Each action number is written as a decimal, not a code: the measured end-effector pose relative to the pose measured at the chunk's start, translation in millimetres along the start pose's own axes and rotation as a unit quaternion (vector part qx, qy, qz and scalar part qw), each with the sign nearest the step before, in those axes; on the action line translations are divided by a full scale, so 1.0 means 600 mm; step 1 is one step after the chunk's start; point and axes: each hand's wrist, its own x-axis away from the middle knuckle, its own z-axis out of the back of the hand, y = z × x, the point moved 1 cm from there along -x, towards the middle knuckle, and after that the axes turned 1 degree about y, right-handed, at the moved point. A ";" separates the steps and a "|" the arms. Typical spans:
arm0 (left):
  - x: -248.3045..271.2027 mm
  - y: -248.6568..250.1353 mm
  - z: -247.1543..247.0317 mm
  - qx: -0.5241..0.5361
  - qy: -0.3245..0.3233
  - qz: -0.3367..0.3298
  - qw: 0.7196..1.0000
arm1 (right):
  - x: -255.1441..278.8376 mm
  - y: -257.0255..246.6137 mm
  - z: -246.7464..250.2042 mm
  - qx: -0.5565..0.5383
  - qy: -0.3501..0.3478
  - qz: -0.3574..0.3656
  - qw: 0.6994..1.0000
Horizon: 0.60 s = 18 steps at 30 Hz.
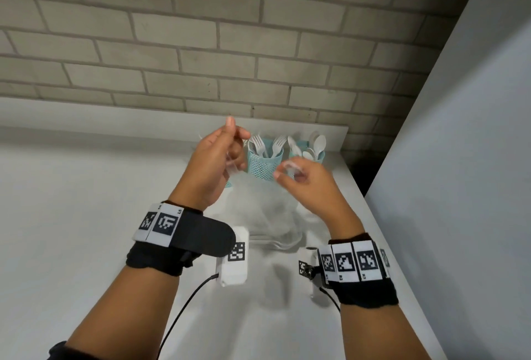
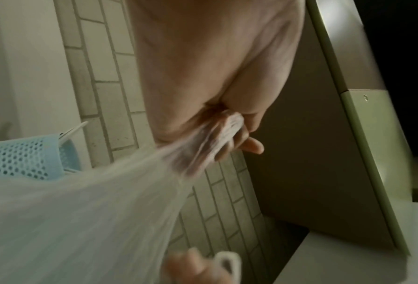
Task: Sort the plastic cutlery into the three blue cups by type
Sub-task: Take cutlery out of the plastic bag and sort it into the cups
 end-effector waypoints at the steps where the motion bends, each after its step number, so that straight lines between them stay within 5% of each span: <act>1: 0.002 0.002 0.002 -0.012 -0.020 0.001 1.000 | 0.001 0.005 0.000 0.067 -0.025 -0.006 0.997; 5: 0.010 0.003 0.006 -0.260 -0.052 -0.019 0.964 | 0.002 0.016 -0.001 0.240 -0.058 -0.043 0.968; 9: 0.006 -0.034 0.013 -0.613 -0.061 0.003 0.788 | -0.005 0.017 -0.012 0.166 0.008 -0.042 0.985; 11: 0.002 -0.064 0.018 -0.664 -0.057 0.043 0.745 | -0.010 0.016 -0.015 0.010 0.033 -0.111 0.993; 14: -0.002 -0.089 0.027 -0.656 0.000 0.070 0.752 | -0.011 0.024 -0.022 -0.240 0.014 -0.249 0.938; 16: -0.003 -0.101 0.035 -0.626 -0.008 0.107 0.772 | -0.014 0.036 -0.026 -0.313 0.032 -0.292 0.903; 18: -0.007 -0.113 0.046 -0.501 -0.013 0.189 0.845 | -0.015 0.050 -0.031 -0.399 0.062 -0.321 0.857</act>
